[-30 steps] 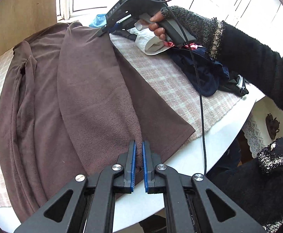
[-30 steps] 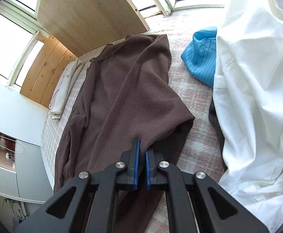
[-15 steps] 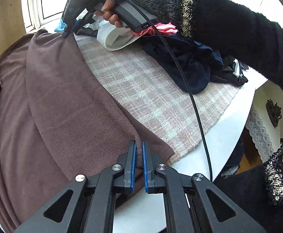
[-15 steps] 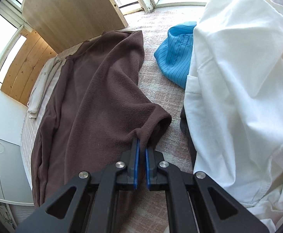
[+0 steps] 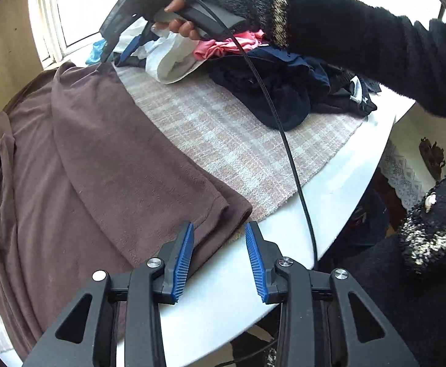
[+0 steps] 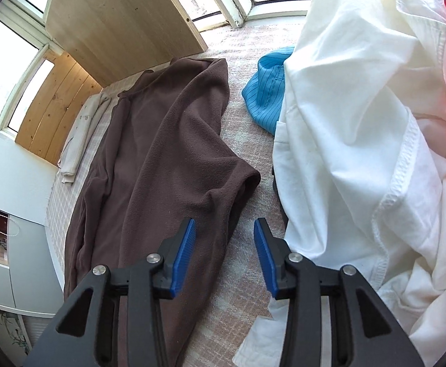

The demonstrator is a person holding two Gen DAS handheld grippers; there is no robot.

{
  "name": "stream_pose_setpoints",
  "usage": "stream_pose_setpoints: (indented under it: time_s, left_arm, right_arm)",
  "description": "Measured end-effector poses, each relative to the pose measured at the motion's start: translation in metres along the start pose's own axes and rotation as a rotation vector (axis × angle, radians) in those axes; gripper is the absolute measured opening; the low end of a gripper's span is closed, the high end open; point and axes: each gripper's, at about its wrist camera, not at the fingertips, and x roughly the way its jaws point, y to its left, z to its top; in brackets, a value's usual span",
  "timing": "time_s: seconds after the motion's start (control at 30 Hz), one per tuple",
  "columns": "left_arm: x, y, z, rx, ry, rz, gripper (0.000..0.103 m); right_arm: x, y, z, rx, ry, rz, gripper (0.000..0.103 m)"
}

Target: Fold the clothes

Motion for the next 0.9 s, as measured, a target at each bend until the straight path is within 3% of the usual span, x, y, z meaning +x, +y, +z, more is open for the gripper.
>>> stream_pose_setpoints:
  time_s: [0.07,0.13,0.23,0.3,0.4,0.53,0.57,0.6,0.63,0.8,0.9]
  left_arm:
    - [0.021,-0.010,0.006,0.045,0.012,0.067,0.036]
    - [0.032,-0.010,0.010,0.027,-0.003,0.091,0.040]
    - [0.033,-0.002,0.012,-0.034,-0.021,0.073,0.030]
    - [0.029,0.007,0.012,-0.098,-0.038,0.051,0.010]
    - [0.017,0.023,0.011,-0.218,-0.073,-0.012,0.009]
    - [-0.001,0.029,0.005,-0.270,-0.122,-0.022,0.009]
    - [-0.003,0.032,0.003,-0.287,-0.134,-0.032,0.009]
    - [-0.006,0.035,0.000,-0.305,-0.146,-0.042,0.009]
    - [-0.009,0.038,-0.003,-0.322,-0.159,-0.052,0.009]
    - [-0.021,0.052,-0.016,-0.409,-0.220,-0.102,0.009]
    - [-0.029,0.061,-0.024,-0.461,-0.256,-0.132,0.009]
  right_arm:
    - [0.003,-0.003,0.001,0.004,0.002,0.015,0.040]
    - [0.005,-0.006,0.002,0.010,0.003,0.026,0.040]
    - [0.007,-0.008,0.004,0.020,-0.010,0.053,0.040]
    - [0.010,-0.010,0.005,0.028,-0.013,0.066,0.040]
    - [0.018,-0.011,0.008,0.023,-0.008,0.038,0.041]
    - [0.029,-0.011,0.007,0.018,-0.030,0.070,0.042]
    - [0.031,-0.010,0.007,0.015,-0.025,0.094,0.040]
    - [0.030,-0.009,0.006,0.018,-0.029,0.104,0.020]
    - [0.027,-0.011,0.005,0.037,-0.032,0.120,0.012]
    - [0.006,-0.018,0.003,0.156,-0.054,0.197,0.012]
    - [-0.003,-0.001,0.008,0.142,-0.041,0.133,0.012]
